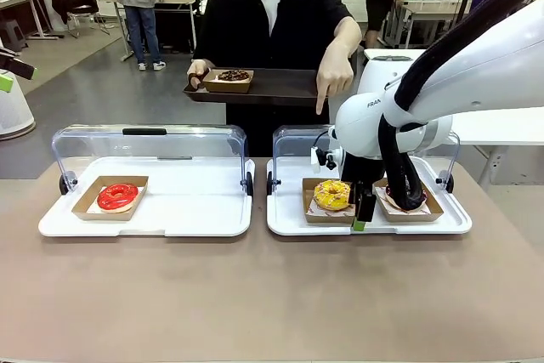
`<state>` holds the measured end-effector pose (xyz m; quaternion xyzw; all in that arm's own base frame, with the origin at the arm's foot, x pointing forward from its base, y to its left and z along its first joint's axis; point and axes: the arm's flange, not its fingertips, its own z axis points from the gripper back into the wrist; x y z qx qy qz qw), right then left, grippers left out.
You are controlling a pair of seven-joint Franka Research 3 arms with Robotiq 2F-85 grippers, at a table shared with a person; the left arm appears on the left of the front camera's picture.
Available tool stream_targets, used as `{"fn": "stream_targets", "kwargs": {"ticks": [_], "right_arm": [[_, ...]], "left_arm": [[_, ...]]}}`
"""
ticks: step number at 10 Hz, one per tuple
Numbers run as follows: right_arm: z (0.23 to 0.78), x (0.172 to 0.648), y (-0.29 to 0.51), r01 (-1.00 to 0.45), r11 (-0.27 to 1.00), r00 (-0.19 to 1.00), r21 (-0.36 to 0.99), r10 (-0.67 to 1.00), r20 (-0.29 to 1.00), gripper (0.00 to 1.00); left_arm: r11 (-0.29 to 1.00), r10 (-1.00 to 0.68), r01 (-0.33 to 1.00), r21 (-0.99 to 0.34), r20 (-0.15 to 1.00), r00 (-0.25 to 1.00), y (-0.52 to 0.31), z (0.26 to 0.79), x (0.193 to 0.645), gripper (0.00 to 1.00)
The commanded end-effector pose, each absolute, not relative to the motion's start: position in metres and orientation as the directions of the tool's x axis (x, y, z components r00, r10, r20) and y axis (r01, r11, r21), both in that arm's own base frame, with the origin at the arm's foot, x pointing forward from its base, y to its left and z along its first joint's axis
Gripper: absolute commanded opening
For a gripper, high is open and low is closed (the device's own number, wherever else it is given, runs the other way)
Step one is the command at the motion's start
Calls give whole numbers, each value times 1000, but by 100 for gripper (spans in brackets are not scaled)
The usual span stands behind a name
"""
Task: Provide the desired donut to the person.
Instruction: Pick up and lift the Paper togo box containing the Donut pointed at by the person.
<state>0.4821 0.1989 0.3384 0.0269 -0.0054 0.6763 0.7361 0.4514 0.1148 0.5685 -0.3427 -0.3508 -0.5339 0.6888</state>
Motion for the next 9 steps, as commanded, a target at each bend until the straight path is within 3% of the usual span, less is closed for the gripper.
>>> {"fn": "stream_targets", "kwargs": {"ticks": [1, 9], "right_arm": [[337, 489, 199, -996, 77, 78, 37, 997, 24, 100], [332, 493, 199, -996, 64, 66, 54, 998, 20, 100]], "left_arm": [[201, -492, 974, -105, 849, 193, 115, 569, 449, 100], [201, -492, 974, -105, 849, 193, 115, 569, 449, 100]]}}
